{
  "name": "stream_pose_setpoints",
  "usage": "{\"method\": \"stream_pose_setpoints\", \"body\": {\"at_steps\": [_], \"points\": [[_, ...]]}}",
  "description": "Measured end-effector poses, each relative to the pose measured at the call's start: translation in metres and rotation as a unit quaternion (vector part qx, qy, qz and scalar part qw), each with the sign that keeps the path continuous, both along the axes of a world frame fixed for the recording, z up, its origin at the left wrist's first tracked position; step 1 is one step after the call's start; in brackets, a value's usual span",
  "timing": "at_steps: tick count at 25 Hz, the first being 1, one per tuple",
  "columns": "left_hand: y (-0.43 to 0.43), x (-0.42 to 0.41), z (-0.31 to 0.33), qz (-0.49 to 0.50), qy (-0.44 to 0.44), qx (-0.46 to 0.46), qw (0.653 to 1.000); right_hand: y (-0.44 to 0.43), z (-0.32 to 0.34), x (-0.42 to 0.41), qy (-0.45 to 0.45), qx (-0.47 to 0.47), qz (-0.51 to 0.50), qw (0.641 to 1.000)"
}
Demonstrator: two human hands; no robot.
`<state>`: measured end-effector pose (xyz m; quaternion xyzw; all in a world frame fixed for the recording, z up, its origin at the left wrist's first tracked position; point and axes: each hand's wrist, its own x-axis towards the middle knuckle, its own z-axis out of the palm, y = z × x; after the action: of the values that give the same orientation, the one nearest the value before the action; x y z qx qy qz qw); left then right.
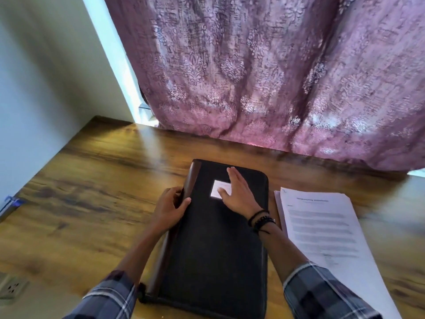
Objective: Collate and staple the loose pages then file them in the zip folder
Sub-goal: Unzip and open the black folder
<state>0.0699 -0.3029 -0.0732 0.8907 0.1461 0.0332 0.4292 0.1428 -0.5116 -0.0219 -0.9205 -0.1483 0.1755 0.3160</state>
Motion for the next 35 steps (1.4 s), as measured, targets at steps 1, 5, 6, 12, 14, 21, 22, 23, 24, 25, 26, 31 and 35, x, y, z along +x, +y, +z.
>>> {"method": "stream_pose_setpoints", "body": {"at_steps": [1,5,6,12,14,21,22,23,24,25,26,31,35], "points": [[0.004,0.012,-0.001,-0.009,-0.012,-0.015,1.0,0.009,-0.002,0.014,0.004,-0.015,0.007,1.0],[0.016,0.064,-0.005,-0.044,-0.065,-0.071,0.994,0.042,-0.016,0.073,0.003,-0.086,0.008,0.996],[0.021,0.077,-0.009,-0.043,-0.065,-0.077,0.994,0.051,-0.021,0.085,0.001,-0.094,-0.001,0.996],[0.036,0.124,-0.026,-0.061,-0.056,-0.1,0.992,0.093,-0.022,0.127,-0.004,-0.126,-0.056,0.99],[0.031,0.125,-0.03,-0.075,-0.061,-0.053,0.994,0.094,-0.02,0.144,0.028,-0.162,-0.042,0.986],[0.012,0.127,-0.023,-0.055,-0.005,0.051,0.997,0.092,-0.01,0.163,0.221,-0.144,-0.025,0.964],[0.011,0.125,-0.021,-0.054,-0.004,0.057,0.997,0.09,-0.006,0.161,0.237,-0.144,-0.027,0.96],[0.01,0.125,-0.02,-0.053,-0.007,0.067,0.996,0.087,-0.003,0.16,0.248,-0.135,-0.026,0.959],[0.009,0.123,-0.017,-0.05,-0.013,0.076,0.996,0.084,0.002,0.157,0.254,-0.129,-0.021,0.958],[0.008,0.123,-0.014,-0.046,-0.023,0.079,0.996,0.083,0.006,0.156,0.25,-0.126,-0.014,0.96],[0.008,0.122,-0.011,-0.042,-0.036,0.074,0.996,0.083,0.008,0.153,0.233,-0.127,-0.005,0.964],[0.019,0.109,0.002,0.012,-0.113,0.036,0.993,0.06,0.016,0.141,0.072,-0.134,0.016,0.988],[0.041,0.099,0.011,0.017,-0.128,0.079,0.988,-0.016,0.005,0.121,0.138,-0.089,-0.205,0.965]]}}
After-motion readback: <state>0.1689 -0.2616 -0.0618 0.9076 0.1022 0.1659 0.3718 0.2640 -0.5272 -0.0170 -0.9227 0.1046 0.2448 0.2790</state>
